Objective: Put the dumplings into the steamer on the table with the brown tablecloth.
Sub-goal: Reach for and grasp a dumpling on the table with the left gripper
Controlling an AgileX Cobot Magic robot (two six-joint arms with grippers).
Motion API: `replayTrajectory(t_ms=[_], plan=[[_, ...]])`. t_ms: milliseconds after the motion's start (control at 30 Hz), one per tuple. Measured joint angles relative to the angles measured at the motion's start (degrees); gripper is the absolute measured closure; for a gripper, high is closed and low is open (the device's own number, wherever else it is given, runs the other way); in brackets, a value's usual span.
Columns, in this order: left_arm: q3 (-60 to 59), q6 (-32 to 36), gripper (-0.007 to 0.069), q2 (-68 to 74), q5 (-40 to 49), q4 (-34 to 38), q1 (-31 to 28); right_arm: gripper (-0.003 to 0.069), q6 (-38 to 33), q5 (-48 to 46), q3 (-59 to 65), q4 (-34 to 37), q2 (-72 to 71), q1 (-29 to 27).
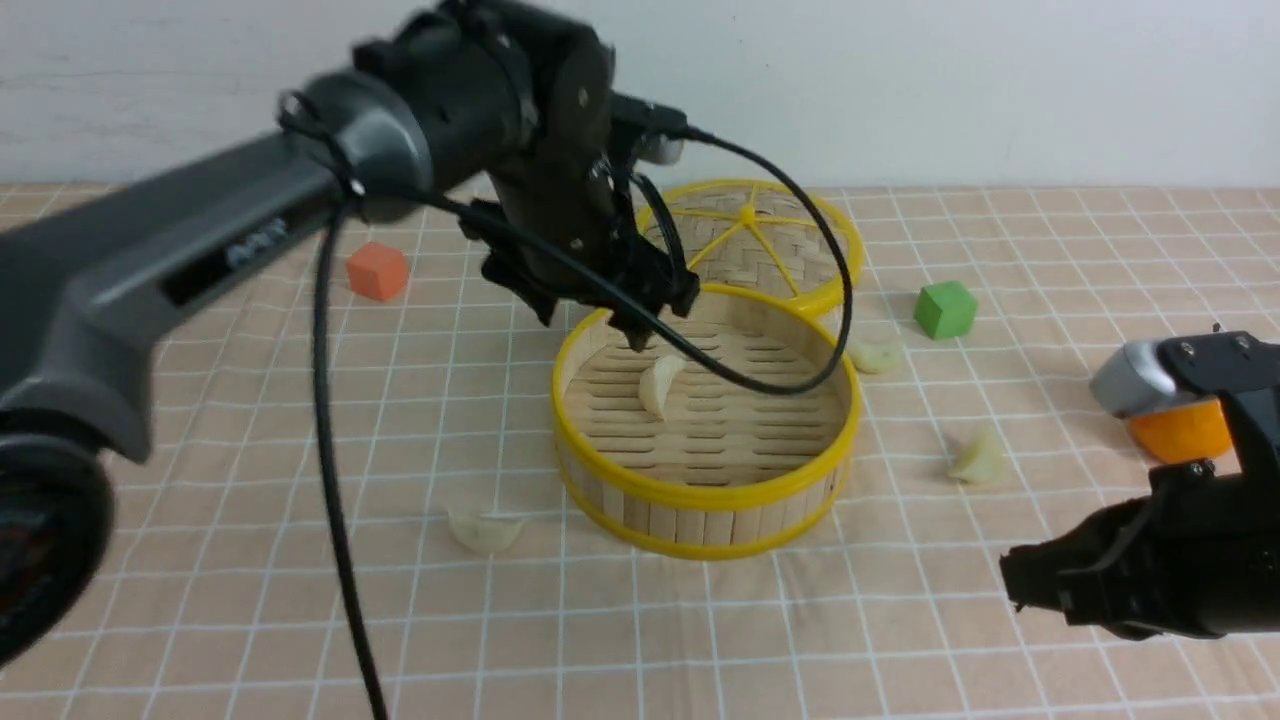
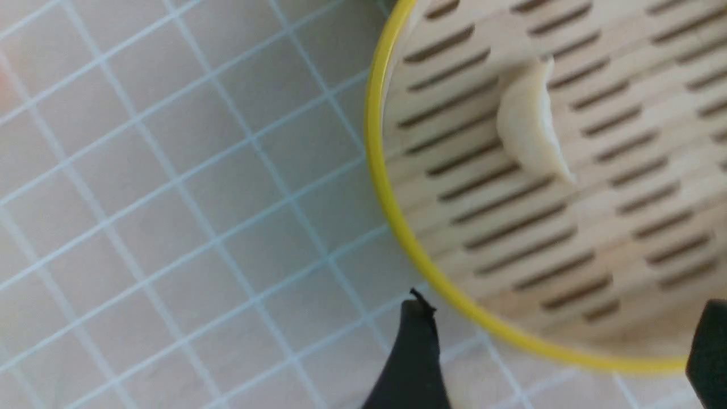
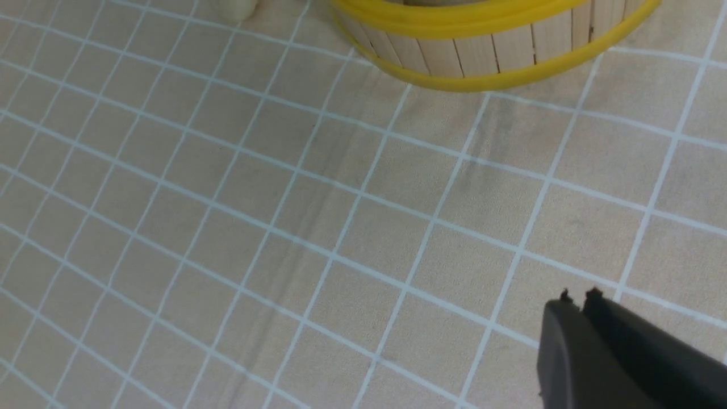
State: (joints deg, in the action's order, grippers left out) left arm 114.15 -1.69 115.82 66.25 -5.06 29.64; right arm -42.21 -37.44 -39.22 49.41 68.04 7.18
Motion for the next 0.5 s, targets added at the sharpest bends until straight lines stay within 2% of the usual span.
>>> replayTrajectory(t_ms=[100,200,267,333,400,500], plan=[[-3.2,4.8,0.0040,-6.2,3.2,5.6,-1.9,0.0619,0.0,-0.5,0.0,0.0,0.0,0.0],[-12.3,9.2,0.0040,-10.7,4.2,13.5,-4.5,0.0616,0.0,-0.7,0.0,0.1,0.0,0.0],[-17.4,12.1,0.0040,-11.6,4.3,15.2,-5.2,0.0616,0.0,-0.7,0.0,0.1,0.0,0.0],[-22.7,16.0,0.0040,-11.5,4.1,15.3,-5.3,0.0615,0.0,-0.7,0.0,0.1,0.0,0.0],[-27.9,20.0,0.0040,-10.2,-0.1,13.4,-5.3,0.0613,0.0,-0.7,0.0,0.4,0.0,0.0],[-30.3,21.7,0.0040,-8.2,-4.8,10.3,-5.3,0.0610,0.0,-0.7,0.0,0.6,0.0,0.0]])
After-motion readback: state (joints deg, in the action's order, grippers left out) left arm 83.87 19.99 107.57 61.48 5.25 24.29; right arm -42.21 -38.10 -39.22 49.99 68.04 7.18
